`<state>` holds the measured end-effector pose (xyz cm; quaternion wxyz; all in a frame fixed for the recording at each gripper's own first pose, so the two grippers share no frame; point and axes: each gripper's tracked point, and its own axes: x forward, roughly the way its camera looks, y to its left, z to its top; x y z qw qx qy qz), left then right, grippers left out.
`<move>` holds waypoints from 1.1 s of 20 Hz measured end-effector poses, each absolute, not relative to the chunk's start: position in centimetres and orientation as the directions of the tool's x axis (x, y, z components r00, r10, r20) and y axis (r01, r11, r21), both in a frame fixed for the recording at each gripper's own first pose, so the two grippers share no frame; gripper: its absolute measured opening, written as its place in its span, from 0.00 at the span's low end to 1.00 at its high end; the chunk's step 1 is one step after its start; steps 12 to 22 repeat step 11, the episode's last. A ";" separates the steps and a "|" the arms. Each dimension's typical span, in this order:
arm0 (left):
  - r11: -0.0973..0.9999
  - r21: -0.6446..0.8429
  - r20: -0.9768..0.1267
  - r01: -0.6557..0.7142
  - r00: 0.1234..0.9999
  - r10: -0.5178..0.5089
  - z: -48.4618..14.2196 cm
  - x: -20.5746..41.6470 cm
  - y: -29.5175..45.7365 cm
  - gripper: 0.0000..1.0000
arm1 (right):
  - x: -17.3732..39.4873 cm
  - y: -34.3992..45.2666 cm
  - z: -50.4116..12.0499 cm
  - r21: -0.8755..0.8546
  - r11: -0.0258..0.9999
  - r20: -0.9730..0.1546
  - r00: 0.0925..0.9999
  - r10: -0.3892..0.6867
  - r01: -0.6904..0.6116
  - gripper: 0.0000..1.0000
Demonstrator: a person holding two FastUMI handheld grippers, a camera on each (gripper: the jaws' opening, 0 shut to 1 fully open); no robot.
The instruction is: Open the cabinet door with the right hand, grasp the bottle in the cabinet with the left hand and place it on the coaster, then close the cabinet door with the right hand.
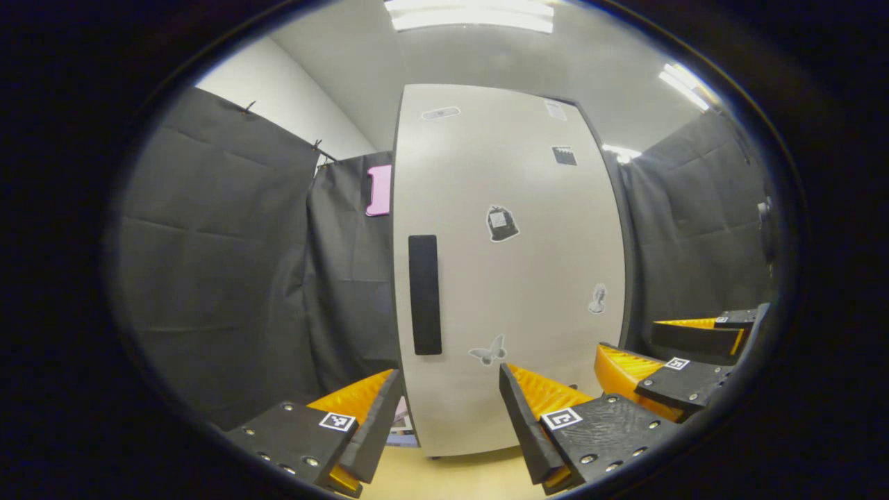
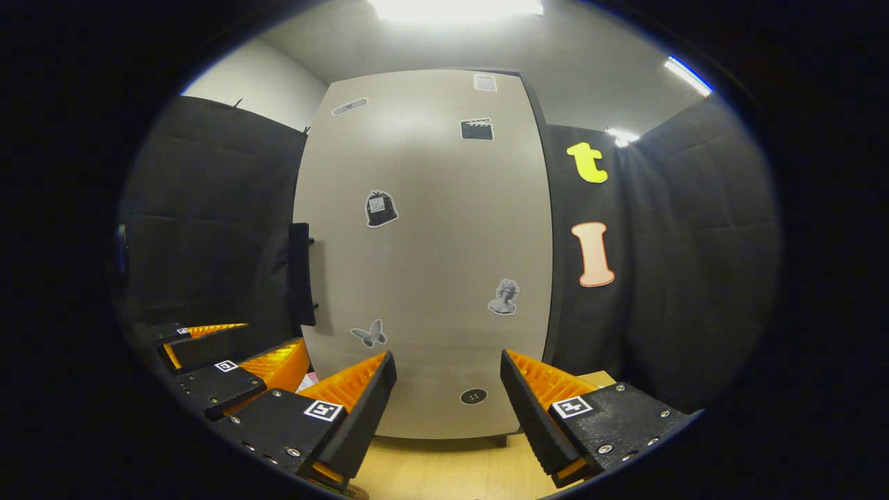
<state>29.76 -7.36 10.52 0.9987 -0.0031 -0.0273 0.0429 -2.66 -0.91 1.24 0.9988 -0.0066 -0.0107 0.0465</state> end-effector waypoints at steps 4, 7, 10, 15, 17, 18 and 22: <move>0.997 -0.010 0.049 -0.083 0.995 0.083 10.3 29.7 -7.3 0.81 | -2.4 -0.9 1.0 -0.013 0.996 0.010 0.996 0.090 -0.090 0.94; 0.997 -0.012 0.049 -0.076 0.996 0.076 10.4 29.7 -7.4 0.81 | -2.2 -1.1 1.1 -0.011 0.996 0.008 0.996 0.084 -0.083 0.94; 0.997 -0.014 0.052 -0.070 0.996 0.071 10.4 29.8 -7.6 0.81 | -2.1 -1.0 1.2 -0.007 0.997 0.009 0.997 0.081 -0.081 0.94; 0.998 -0.012 0.050 -0.067 0.996 0.067 10.4 29.8 -7.6 0.81 | -2.0 -1.1 1.2 -0.007 0.997 0.009 0.997 0.080 -0.080 0.94; 0.998 -0.012 0.050 -0.067 0.996 0.067 10.4 29.8 -7.6 0.81 | -2.0 -1.1 1.2 -0.007 0.997 0.009 0.997 0.080 -0.080 0.94; 0.998 -0.012 0.050 -0.067 0.996 0.067 10.4 29.8 -7.6 0.81 | -2.0 -1.1 1.2 -0.007 0.997 0.009 0.997 0.080 -0.080 0.94; 0.998 -0.012 0.050 -0.067 0.996 0.067 10.4 29.8 -7.6 0.81 | -2.0 -1.1 1.2 -0.007 0.997 0.009 0.997 0.080 -0.080 0.94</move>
